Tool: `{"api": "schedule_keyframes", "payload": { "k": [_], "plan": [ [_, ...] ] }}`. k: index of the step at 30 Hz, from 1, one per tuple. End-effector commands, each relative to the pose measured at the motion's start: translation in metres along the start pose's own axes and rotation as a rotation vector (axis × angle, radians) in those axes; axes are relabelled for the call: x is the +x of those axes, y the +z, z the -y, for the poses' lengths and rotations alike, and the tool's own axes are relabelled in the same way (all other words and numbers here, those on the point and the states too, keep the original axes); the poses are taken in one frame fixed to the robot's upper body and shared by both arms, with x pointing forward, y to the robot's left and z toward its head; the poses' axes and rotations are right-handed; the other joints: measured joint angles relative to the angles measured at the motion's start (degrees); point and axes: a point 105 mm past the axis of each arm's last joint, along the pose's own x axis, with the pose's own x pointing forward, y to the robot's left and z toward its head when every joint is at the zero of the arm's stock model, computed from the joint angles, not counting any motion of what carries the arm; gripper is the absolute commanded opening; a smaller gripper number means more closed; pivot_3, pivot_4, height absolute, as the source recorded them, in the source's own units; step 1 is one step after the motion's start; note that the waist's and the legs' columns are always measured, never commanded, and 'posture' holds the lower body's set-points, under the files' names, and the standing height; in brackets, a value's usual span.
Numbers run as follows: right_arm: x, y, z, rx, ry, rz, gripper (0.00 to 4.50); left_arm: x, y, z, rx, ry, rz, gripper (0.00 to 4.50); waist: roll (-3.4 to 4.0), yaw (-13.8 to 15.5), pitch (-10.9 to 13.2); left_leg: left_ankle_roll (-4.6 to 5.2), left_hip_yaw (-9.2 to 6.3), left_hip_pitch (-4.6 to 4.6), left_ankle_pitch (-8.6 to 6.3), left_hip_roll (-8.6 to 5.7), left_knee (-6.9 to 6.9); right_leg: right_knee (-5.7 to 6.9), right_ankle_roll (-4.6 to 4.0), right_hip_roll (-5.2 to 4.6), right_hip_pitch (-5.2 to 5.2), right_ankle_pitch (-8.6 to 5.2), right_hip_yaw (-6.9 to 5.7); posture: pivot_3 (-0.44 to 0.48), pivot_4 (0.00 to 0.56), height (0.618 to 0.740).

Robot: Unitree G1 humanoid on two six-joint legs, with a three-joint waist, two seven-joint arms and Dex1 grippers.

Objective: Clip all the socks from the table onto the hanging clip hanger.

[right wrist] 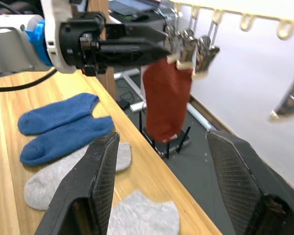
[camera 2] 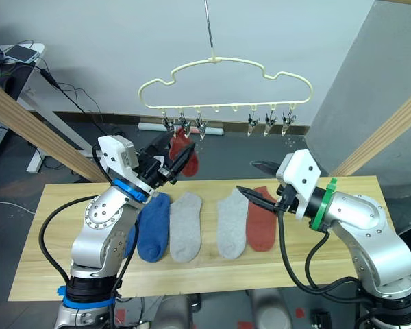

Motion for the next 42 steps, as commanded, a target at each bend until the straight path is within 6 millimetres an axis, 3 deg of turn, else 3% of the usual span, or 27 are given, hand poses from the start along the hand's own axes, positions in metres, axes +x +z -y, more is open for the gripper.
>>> {"api": "schedule_keyframes", "payload": {
  "k": [1, 15, 24, 42],
  "plan": [
    [-0.008, 0.01, -0.002, -0.028, -0.011, 0.014, 2.96, 0.002, 0.007, 0.001, 0.034, 0.026, 0.044, 1.68, 0.0, 0.0, 0.0, 0.0, 0.0, -0.01, 0.0, 0.0, 0.0, 0.0, 0.0, 0.0, 0.0, 0.0, 0.0, -0.293, 0.367, 0.732],
    [-0.013, 0.016, 0.006, -0.03, -0.05, 0.01, 2.96, 0.019, -0.005, -0.01, 0.009, 0.11, 0.047, 1.68, -0.01, -1.0, 0.0, 0.02, 0.01, -0.06, -0.02, -0.01, 0.03, -0.04, 0.03, 0.01, 0.0, 0.0, 0.0, -0.318, 0.364, 0.732],
    [-0.012, 0.019, 0.003, -0.012, -0.028, 0.028, 2.96, 0.035, 0.001, -0.02, 0.013, 0.128, 0.098, 1.68, -0.01, -1.5, 0.0, 0.03, 0.01, -0.07, -0.02, 0.0, 0.04, -0.04, 0.03, 0.02, -0.01, 0.0, 0.0, -0.326, 0.365, 0.732],
    [-0.008, 0.024, -0.002, 0.012, 0.017, 0.054, 2.96, 0.041, 0.014, -0.021, 0.006, 0.143, 0.143, 1.68, -0.01, -1.5, 0.0, 0.03, 0.02, -0.07, -0.02, 0.0, 0.05, -0.04, 0.04, 0.02, 0.0, 0.0, 0.0, -0.324, 0.367, 0.732]
  ]
}}
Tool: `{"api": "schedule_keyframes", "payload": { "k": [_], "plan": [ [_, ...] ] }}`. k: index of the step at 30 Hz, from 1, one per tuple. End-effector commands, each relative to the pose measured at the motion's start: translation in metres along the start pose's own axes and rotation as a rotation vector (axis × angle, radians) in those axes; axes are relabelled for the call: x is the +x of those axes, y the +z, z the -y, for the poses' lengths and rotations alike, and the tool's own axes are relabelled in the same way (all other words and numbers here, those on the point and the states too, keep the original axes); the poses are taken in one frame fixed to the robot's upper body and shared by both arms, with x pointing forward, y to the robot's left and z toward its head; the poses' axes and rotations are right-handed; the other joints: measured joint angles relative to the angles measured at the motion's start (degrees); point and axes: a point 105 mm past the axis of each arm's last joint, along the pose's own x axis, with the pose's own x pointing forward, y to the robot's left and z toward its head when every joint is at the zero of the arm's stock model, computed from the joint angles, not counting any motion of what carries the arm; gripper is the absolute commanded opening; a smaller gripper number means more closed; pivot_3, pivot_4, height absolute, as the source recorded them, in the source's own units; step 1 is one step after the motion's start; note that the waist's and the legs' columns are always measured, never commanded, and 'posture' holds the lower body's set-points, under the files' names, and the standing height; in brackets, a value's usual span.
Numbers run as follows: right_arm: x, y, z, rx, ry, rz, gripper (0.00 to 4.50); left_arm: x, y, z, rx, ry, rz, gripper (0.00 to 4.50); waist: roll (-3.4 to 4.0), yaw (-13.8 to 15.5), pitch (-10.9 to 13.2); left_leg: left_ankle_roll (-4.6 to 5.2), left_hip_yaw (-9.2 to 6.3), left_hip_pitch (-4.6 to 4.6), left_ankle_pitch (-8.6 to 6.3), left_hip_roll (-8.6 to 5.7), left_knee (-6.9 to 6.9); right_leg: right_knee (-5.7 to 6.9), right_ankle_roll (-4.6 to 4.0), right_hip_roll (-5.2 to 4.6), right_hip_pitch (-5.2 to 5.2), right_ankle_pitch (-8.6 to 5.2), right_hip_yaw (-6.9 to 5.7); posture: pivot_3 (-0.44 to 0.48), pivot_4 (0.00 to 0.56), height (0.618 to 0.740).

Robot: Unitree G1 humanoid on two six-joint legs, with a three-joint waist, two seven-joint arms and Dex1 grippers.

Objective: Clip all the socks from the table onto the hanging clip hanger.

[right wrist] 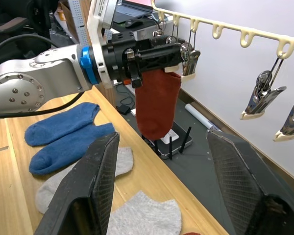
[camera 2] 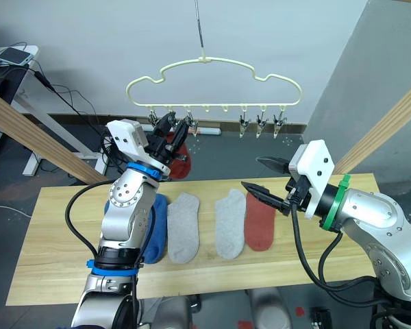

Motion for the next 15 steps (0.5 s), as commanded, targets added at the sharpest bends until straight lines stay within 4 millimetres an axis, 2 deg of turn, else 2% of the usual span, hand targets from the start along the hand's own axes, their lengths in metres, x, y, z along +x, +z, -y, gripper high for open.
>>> {"api": "schedule_keyframes", "payload": {
  "k": [1, 3, 10, 13, 15],
  "plan": [
    [-0.001, 0.01, -0.005, -0.037, 0.018, 0.027, 2.96, 0.003, 0.016, 0.002, 0.008, -0.011, 0.063, 1.68, 0.0, 0.0, 0.0, 0.0, 0.0, 0.0, 0.0, 0.0, 0.0, 0.0, 0.0, 0.0, 0.0, 0.0, 0.0, -0.324, 0.367, 0.732],
    [-0.001, 0.009, -0.005, -0.036, 0.02, 0.025, 2.96, 0.004, 0.017, 0.002, 0.003, -0.012, 0.064, 1.68, 0.0, 0.0, 0.0, 0.0, 0.0, 0.0, 0.0, 0.0, 0.0, 0.0, 0.0, 0.0, 0.0, 0.0, 0.0, -0.324, 0.367, 0.732],
    [-0.001, 0.006, -0.007, -0.028, 0.028, 0.02, 2.96, 0.003, 0.018, 0.004, -0.008, -0.032, 0.064, 0.3, 0.0, 0.0, 0.0, 0.0, 0.0, 0.0, 0.0, 0.0, 0.0, 0.0, 0.03, 0.0, 0.0, -0.01, 0.0, -0.323, 0.367, 0.732],
    [0.0, 0.002, -0.01, -0.021, 0.033, 0.008, 2.96, 0.003, 0.018, 0.004, -0.006, -0.04, 0.062, 0.26, 0.0, 0.0, 0.0, 0.0, 0.0, 0.0, 0.0, 0.0, 0.0, 0.0, 0.02, 0.0, 0.0, -0.01, 0.0, -0.323, 0.367, 0.732],
    [0.002, -0.008, -0.011, -0.013, 0.022, -0.031, 2.96, 0.003, 0.018, 0.004, -0.005, -0.045, 0.062, 0.26, 0.0, 0.0, 0.0, 0.0, 0.0, 0.0, 0.0, 0.0, 0.0, 0.0, 0.02, 0.0, 0.0, -0.01, 0.0, -0.322, 0.368, 0.732]
  ]
}}
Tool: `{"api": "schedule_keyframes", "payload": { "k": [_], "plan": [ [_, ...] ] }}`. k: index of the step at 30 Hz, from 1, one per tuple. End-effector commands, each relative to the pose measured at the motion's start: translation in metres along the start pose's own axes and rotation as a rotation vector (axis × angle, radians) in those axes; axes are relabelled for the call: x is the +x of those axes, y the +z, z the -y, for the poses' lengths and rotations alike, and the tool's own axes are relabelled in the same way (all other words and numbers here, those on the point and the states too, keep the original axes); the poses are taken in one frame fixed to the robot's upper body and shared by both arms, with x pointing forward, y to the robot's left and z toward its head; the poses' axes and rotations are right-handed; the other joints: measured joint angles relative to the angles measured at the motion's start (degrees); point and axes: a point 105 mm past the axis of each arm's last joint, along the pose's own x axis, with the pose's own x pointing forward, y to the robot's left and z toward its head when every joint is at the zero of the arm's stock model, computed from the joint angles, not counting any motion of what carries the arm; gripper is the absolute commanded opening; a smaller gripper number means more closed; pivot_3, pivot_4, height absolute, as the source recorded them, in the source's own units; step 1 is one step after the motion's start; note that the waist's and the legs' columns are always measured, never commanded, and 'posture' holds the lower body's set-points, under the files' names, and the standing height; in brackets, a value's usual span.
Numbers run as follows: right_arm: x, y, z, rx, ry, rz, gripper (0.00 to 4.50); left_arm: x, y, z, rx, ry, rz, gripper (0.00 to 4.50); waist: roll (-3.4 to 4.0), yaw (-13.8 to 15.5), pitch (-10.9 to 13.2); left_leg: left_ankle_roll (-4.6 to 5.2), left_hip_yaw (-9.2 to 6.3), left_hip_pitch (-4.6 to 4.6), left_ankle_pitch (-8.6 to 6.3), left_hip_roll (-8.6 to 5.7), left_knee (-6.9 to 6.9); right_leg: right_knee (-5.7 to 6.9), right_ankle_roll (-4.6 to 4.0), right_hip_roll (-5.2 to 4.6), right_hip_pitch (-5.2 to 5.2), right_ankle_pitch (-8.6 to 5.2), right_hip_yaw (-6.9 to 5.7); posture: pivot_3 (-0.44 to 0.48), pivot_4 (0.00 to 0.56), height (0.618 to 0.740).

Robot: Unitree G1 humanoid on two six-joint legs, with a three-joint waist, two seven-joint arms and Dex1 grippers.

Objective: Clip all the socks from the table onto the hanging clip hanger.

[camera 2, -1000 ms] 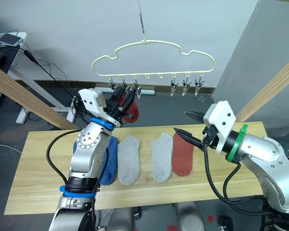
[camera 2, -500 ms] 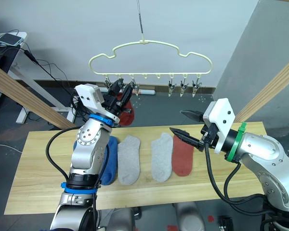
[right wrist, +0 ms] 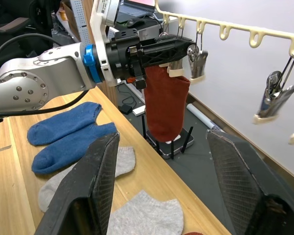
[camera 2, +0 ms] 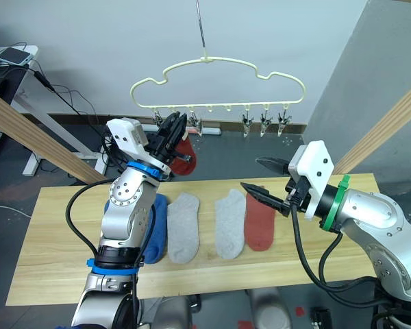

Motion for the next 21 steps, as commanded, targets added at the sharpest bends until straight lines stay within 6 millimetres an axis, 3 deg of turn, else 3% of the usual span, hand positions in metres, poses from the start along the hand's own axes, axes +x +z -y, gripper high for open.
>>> {"api": "schedule_keyframes", "payload": {
  "k": [1, 4, 6, 9, 16, 21],
  "plan": [
    [0.002, -0.014, -0.006, -0.023, -0.015, -0.055, 2.96, 0.001, 0.016, 0.002, 0.016, -0.025, 0.052, 0.26, 0.0, 0.0, 0.0, 0.0, 0.0, 0.0, 0.0, 0.0, 0.0, 0.0, 0.0, 0.0, 0.0, 0.0, 0.0, -0.322, 0.368, 0.732],
    [0.005, -0.051, 0.0, -0.024, -0.113, -0.172, 3.13, 0.001, 0.017, 0.005, 0.023, -0.055, 0.045, 0.26, 0.0, 0.0, 0.0, 0.0, 0.0, 0.0, 0.0, 0.0, -0.01, -0.01, 0.05, 0.0, 0.0, -0.03, 0.0, -0.319, 0.37, 0.732],
    [0.01, -0.086, 0.002, -0.02, -0.186, -0.256, 3.53, 0.0, 0.018, 0.008, 0.027, -0.076, 0.043, 0.26, 0.0, 0.0, 0.0, 0.0, 0.01, 0.0, 0.0, -0.01, 0.0, 0.0, 0.14, -0.01, -0.01, -0.08, 0.01, -0.309, 0.37, 0.732],
    [0.02, -0.115, 0.006, -0.028, -0.283, -0.301, 4.49, -0.001, 0.02, 0.009, 0.032, -0.091, 0.039, 0.26, 0.01, 0.0, 0.0, -0.01, 0.02, 0.01, 0.01, 0.0, 0.0, 0.01, 0.17, -0.01, -0.03, -0.1, 0.02, -0.301, 0.373, 0.732],
    [0.049, -0.162, 0.017, 0.016, -0.426, -0.325, 4.5, -0.002, 0.02, 0.012, 0.03, -0.118, 0.023, 0.26, 0.04, -0.1, 0.0, -0.01, 0.0, 0.02, 0.01, 0.03, 0.03, 0.03, 0.15, 0.01, -0.02, -0.08, 0.02, -0.289, 0.372, 0.732],
    [0.056, -0.192, 0.029, 0.092, -0.529, -0.369, 4.5, -0.004, 0.019, 0.012, 0.026, -0.125, 0.012, 0.26, 0.04, 0.1, 0.0, -0.01, 0.03, 0.01, 0.0, 0.01, 0.02, 0.0, -0.06, -0.02, -0.02, 0.04, 0.03, -0.274, 0.37, 0.732]
  ]
}}
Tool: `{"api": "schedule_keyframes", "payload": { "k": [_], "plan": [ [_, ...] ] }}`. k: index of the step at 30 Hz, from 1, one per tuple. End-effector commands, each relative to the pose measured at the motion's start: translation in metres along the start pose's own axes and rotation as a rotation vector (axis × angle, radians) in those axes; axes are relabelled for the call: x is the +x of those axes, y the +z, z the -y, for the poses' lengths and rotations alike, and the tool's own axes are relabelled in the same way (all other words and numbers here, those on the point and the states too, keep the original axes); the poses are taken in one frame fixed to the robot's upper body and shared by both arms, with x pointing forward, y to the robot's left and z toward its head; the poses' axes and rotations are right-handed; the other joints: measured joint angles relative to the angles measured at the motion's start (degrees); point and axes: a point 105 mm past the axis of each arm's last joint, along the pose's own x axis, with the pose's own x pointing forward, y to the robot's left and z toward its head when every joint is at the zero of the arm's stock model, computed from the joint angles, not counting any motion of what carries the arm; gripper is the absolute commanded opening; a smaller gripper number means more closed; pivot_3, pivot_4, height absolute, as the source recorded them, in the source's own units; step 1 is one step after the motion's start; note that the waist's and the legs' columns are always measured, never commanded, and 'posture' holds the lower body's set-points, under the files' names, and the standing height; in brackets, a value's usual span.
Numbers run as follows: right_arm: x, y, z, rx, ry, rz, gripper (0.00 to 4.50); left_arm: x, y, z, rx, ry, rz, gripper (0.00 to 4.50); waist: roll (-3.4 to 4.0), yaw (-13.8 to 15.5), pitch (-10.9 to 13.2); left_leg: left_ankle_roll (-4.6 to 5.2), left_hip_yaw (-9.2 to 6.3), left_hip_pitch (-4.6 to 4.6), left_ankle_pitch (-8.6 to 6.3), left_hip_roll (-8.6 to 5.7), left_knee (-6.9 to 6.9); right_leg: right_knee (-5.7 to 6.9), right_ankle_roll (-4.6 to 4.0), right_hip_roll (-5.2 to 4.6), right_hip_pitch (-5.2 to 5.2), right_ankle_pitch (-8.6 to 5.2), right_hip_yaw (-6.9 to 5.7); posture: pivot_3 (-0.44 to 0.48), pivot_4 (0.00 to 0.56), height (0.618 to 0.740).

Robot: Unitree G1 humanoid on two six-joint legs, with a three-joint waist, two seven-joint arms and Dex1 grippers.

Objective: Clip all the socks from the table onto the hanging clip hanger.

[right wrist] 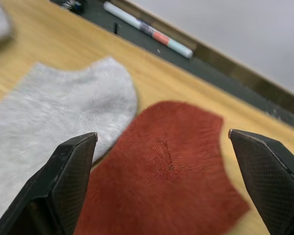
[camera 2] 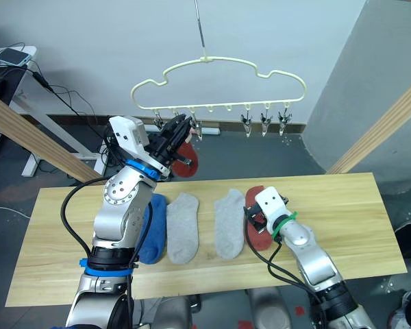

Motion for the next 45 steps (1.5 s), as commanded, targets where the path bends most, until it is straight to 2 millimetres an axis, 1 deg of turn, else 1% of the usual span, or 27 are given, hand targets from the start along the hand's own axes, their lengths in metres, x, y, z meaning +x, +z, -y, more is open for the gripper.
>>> {"api": "schedule_keyframes", "payload": {
  "k": [1, 4, 5, 6, 8, 10, 15, 17, 18, 19, 20, 22, 23, 25, 29, 32, 34, 39, 45],
  "plan": [
    [0.008, -0.012, 0.01, 0.048, -0.065, -0.013, 4.5, -0.002, 0.015, 0.004, 0.017, -0.023, 0.048, 0.26, 0.0, 0.1, 0.0, 0.0, 0.0, 0.0, 0.0, 0.0, 0.0, 0.01, 0.0, -0.01, 0.0, 0.0, 0.0, -0.274, 0.37, 0.732],
    [0.011, -0.023, 0.009, 0.133, -0.074, -0.046, 4.5, -0.002, 0.015, 0.004, 0.015, -0.025, 0.046, 0.26, 0.0, 0.1, 0.0, 0.0, -0.02, 0.01, 0.0, 0.0, 0.0, 0.03, -0.02, 0.0, 0.01, 0.01, -0.01, -0.274, 0.37, 0.732],
    [0.011, -0.029, 0.008, 0.158, -0.07, -0.068, 4.23, -0.002, 0.015, 0.005, 0.014, -0.027, 0.046, 0.26, 0.0, 0.1, 0.0, 0.0, -0.03, 0.01, 0.0, 0.0, 0.01, 0.04, -0.02, 0.0, 0.01, 0.01, -0.02, -0.261, 0.369, 0.732],
    [0.011, -0.032, 0.007, 0.174, -0.066, -0.082, 4.14, -0.002, 0.015, 0.005, 0.013, -0.029, 0.046, 0.26, 0.0, 0.1, 0.0, 0.0, -0.03, 0.01, 0.0, 0.0, 0.01, 0.05, -0.02, 0.0, 0.02, 0.02, -0.02, -0.261, 0.369, 0.732],
    [0.01, -0.041, 0.007, 0.233, -0.067, -0.114, 3.62, -0.003, 0.015, 0.006, 0.008, -0.036, 0.042, 0.26, 0.0, 0.1, 0.0, 0.0, -0.05, 0.01, 0.0, 0.0, 0.02, 0.05, -0.01, 0.0, 0.03, 0.02, -0.03, -0.261, 0.369, 0.732],
    [0.009, -0.043, 0.006, 0.258, -0.063, -0.124, 2.9, -0.004, 0.015, 0.005, 0.005, -0.04, 0.038, 0.26, 0.0, 0.1, 0.0, 0.0, -0.05, 0.02, 0.0, 0.0, 0.03, 0.05, 0.01, 0.0, 0.05, 0.03, -0.02, -0.26, 0.368, 0.732],
    [0.007, -0.037, 0.011, 0.2, -0.068, -0.1, 1.12, -0.005, 0.017, 0.005, -0.007, -0.072, 0.033, 0.26, 0.0, 0.1, 0.0, 0.0, -0.06, 0.02, 0.0, 0.0, 0.06, 0.05, 0.06, 0.01, 0.05, 0.02, -0.03, -0.263, 0.368, 0.732],
    [0.006, -0.03, 0.011, 0.153, -0.049, -0.071, 0.43, -0.006, 0.018, 0.007, -0.019, -0.091, 0.029, 0.26, 0.0, 0.1, 0.0, 0.0, -0.06, 0.02, 0.0, 0.0, 0.05, 0.06, 0.06, 0.01, 0.06, 0.02, -0.03, -0.265, 0.368, 0.732],
    [0.006, -0.02, 0.009, 0.096, -0.023, -0.036, 0.11, -0.006, 0.019, 0.007, -0.029, -0.103, 0.026, 0.26, 0.0, 0.1, 0.0, 0.0, -0.05, 0.02, 0.0, 0.0, 0.05, 0.06, 0.06, 0.0, 0.06, 0.02, -0.02, -0.265, 0.368, 0.732],
    [0.005, -0.005, 0.006, 0.025, 0.009, 0.015, 0.0, -0.006, 0.02, 0.007, -0.04, -0.114, 0.024, 0.26, 0.01, 0.1, 0.0, 0.0, -0.05, 0.02, 0.0, -0.01, 0.06, 0.05, 0.07, 0.0, 0.05, 0.02, -0.01, -0.267, 0.368, 0.732],
    [0.004, 0.004, 0.003, -0.021, 0.029, 0.048, 0.0, -0.007, 0.021, 0.007, -0.047, -0.121, 0.023, 0.26, 0.01, 0.1, 0.0, 0.0, -0.03, 0.01, 0.0, -0.01, 0.05, 0.05, 0.09, 0.0, 0.04, 0.01, -0.01, -0.267, 0.368, 0.732],
    [0.003, 0.029, -0.006, -0.137, 0.084, 0.142, 0.0, -0.008, 0.024, 0.009, -0.067, -0.146, 0.019, 0.26, 0.02, 0.1, 0.0, 0.0, -0.03, 0.01, 0.0, 0.0, 0.04, 0.04, 0.09, 0.01, 0.02, 0.01, -0.01, -0.27, 0.369, 0.732],
    [0.002, 0.037, -0.01, -0.179, 0.103, 0.175, 0.0, -0.008, 0.025, 0.009, -0.077, -0.155, 0.017, 0.26, 0.02, 0.0, 0.0, 0.0, -0.02, 0.01, 0.0, 0.0, 0.03, 0.04, 0.09, 0.01, 0.0, 0.01, -0.01, -0.27, 0.369, 0.732],
    [-0.001, 0.064, -0.027, -0.33, 0.166, 0.296, 0.0, -0.01, 0.028, 0.011, -0.1, -0.177, 0.008, 0.26, 0.02, -0.2, 0.0, 0.0, -0.02, 0.01, 0.0, 0.01, 0.02, 0.04, 0.11, 0.03, -0.01, 0.0, 0.01, -0.273, 0.369, 0.732],
    [-0.003, 0.103, -0.052, -0.562, 0.241, 0.481, 0.0, -0.011, 0.032, 0.013, -0.139, -0.208, -0.009, 0.26, 0.03, -0.2, 0.0, -0.01, -0.06, 0.02, 0.0, 0.03, 0.03, 0.06, 0.16, 0.06, -0.02, -0.03, -0.01, -0.276, 0.368, 0.732],
    [0.001, 0.123, -0.059, -0.663, 0.242, 0.567, 0.0, -0.011, 0.037, 0.015, -0.155, -0.221, -0.013, 0.26, 0.03, -0.1, 0.0, -0.01, -0.04, 0.01, 0.0, 0.0, 0.04, 0.03, 0.11, 0.02, -0.01, 0.0, -0.01, -0.275, 0.365, 0.732],
    [0.005, 0.133, -0.059, -0.687, 0.23, 0.602, 0.0, -0.011, 0.039, 0.016, -0.166, -0.228, -0.016, 0.26, 0.03, 0.1, 0.0, -0.01, -0.04, 0.01, 0.0, 0.0, 0.05, 0.03, 0.05, 0.01, 0.0, 0.04, -0.01, -0.275, 0.365, 0.732],
    [0.011, 0.15, -0.058, -0.723, 0.205, 0.667, 0.0, -0.011, 0.04, 0.018, -0.18, -0.233, -0.025, 0.26, 0.03, 0.2, 0.0, -0.03, -0.04, -0.01, 0.0, -0.01, 0.04, 0.03, 0.0, -0.03, 0.0, 0.06, -0.04, -0.273, 0.362, 0.732],
    [0.014, 0.158, -0.054, -0.732, 0.17, 0.704, 0.0, -0.012, 0.039, 0.019, -0.189, -0.239, -0.034, 0.26, 0.03, 0.1, 0.0, -0.03, -0.06, 0.0, 0.0, 0.01, 0.04, 0.06, -0.01, -0.03, 0.0, 0.07, -0.06, -0.273, 0.357, 0.732]
  ]
}}
